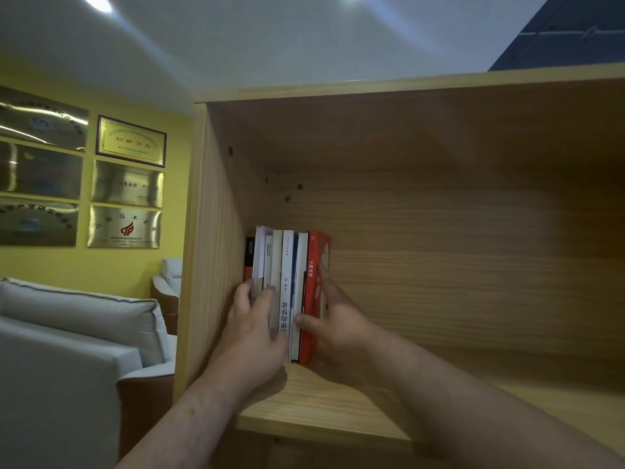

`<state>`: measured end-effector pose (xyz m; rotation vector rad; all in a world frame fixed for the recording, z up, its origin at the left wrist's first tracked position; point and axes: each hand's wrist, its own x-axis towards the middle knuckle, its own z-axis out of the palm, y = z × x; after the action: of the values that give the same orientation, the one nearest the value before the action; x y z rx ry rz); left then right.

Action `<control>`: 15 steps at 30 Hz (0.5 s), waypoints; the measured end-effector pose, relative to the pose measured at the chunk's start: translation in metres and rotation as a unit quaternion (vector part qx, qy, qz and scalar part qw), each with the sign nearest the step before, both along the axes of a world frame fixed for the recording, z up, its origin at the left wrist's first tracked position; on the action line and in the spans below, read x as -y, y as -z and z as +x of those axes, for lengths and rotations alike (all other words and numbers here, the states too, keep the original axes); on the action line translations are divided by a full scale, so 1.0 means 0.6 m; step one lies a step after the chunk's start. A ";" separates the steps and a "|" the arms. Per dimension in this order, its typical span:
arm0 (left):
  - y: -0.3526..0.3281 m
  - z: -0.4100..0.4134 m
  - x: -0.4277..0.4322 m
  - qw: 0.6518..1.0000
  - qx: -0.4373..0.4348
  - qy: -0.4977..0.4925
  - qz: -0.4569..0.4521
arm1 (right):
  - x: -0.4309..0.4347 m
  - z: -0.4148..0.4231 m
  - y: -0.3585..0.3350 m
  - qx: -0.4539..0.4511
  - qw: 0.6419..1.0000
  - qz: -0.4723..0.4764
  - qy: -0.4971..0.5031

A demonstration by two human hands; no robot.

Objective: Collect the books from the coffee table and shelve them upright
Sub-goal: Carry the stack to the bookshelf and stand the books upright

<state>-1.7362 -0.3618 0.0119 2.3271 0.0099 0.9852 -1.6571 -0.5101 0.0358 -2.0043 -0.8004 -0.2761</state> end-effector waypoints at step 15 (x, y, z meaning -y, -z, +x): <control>-0.014 0.019 0.012 0.968 0.010 0.024 -0.249 | -0.018 0.022 0.008 0.015 1.000 0.002 0.000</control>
<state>-1.7245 -0.3692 0.0204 1.8492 0.1732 0.8636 -1.6438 -0.4991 0.0308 -1.9995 -0.8188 -0.3090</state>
